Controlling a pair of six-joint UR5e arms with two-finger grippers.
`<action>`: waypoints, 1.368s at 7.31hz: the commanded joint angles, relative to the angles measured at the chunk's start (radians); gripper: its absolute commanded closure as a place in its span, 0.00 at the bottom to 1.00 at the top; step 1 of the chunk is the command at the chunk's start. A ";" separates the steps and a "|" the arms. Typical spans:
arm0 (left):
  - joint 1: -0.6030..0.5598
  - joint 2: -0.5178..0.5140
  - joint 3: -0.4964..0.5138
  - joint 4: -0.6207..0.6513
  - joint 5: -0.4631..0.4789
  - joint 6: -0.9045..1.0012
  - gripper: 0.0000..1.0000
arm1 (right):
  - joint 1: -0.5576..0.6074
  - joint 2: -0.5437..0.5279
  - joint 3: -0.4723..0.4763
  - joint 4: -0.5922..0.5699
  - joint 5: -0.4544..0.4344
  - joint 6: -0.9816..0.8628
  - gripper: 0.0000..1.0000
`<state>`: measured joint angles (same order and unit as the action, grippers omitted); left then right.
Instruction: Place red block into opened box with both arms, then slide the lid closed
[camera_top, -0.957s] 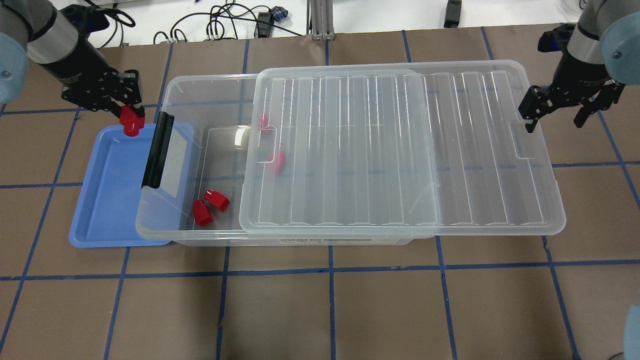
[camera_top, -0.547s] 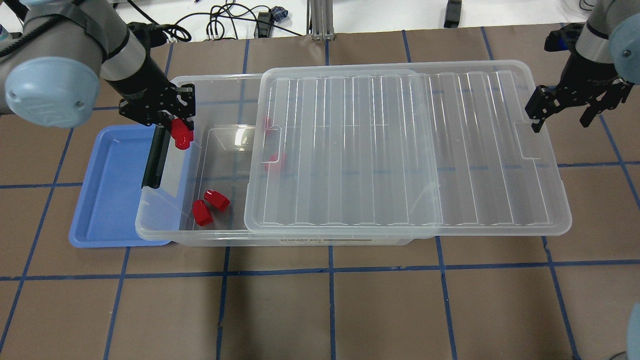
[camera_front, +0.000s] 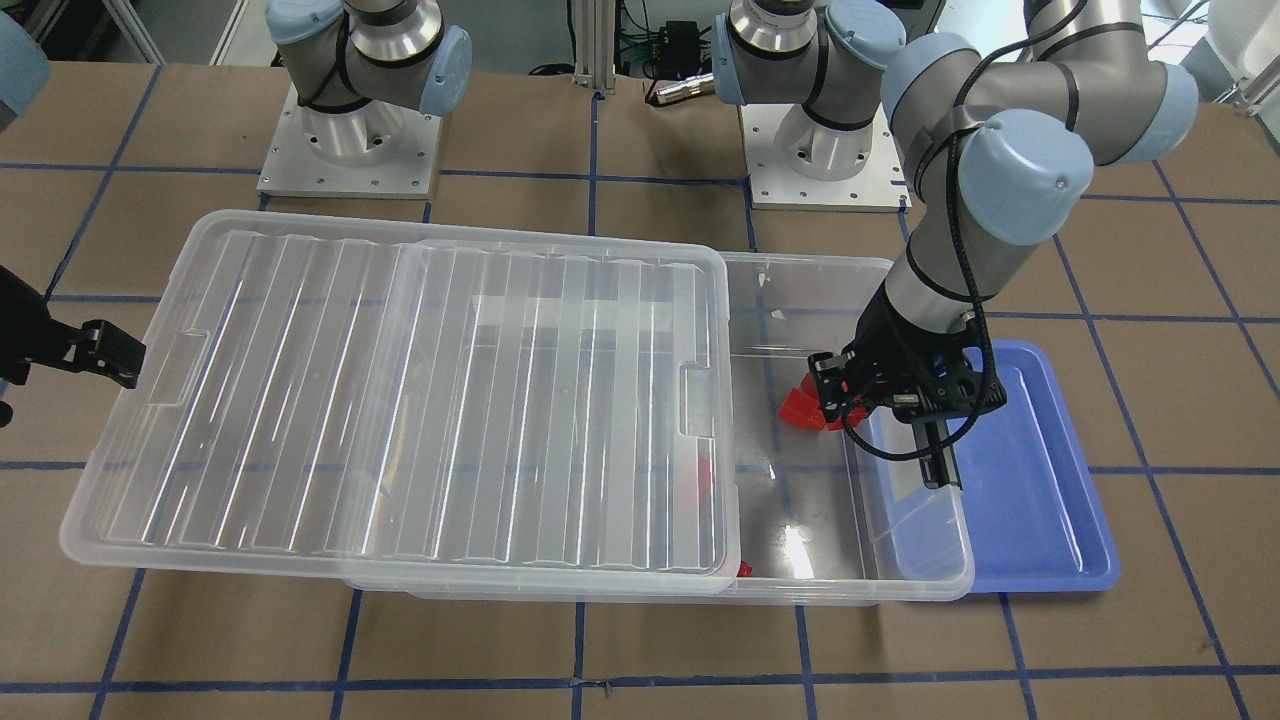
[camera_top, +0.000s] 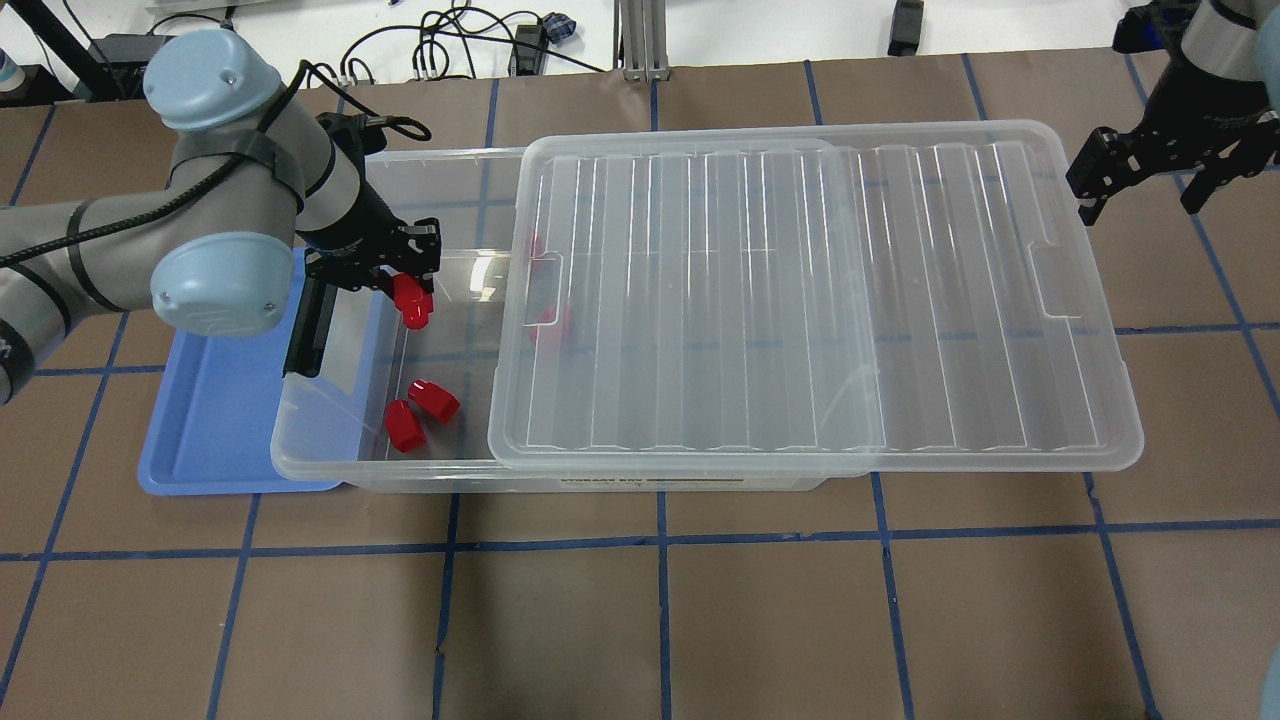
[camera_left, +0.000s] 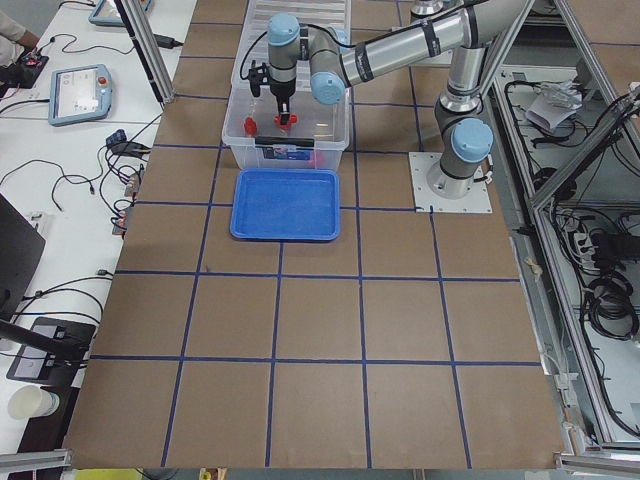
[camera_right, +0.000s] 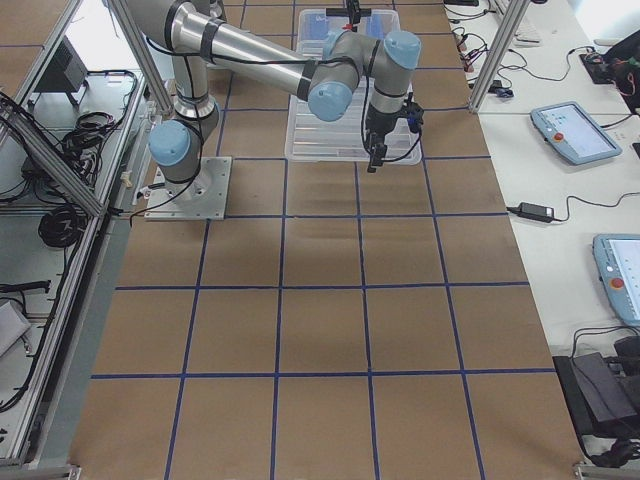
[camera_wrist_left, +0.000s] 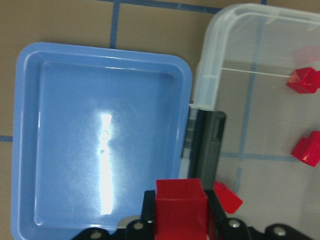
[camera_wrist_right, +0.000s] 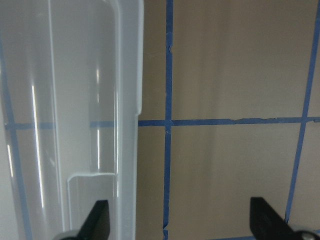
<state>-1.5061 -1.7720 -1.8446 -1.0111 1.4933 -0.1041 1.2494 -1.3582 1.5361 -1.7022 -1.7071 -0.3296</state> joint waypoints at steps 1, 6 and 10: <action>-0.029 -0.047 -0.031 0.066 0.001 -0.002 1.00 | 0.002 -0.009 -0.022 0.012 0.001 -0.002 0.00; -0.009 -0.107 -0.027 0.066 0.002 0.187 1.00 | 0.004 -0.021 -0.030 0.021 0.003 0.001 0.00; -0.016 -0.147 -0.036 0.062 0.015 0.110 1.00 | 0.004 -0.019 -0.021 0.024 0.003 0.001 0.00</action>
<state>-1.5204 -1.9123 -1.8755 -0.9470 1.5043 0.0335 1.2532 -1.3783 1.5101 -1.6796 -1.7041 -0.3282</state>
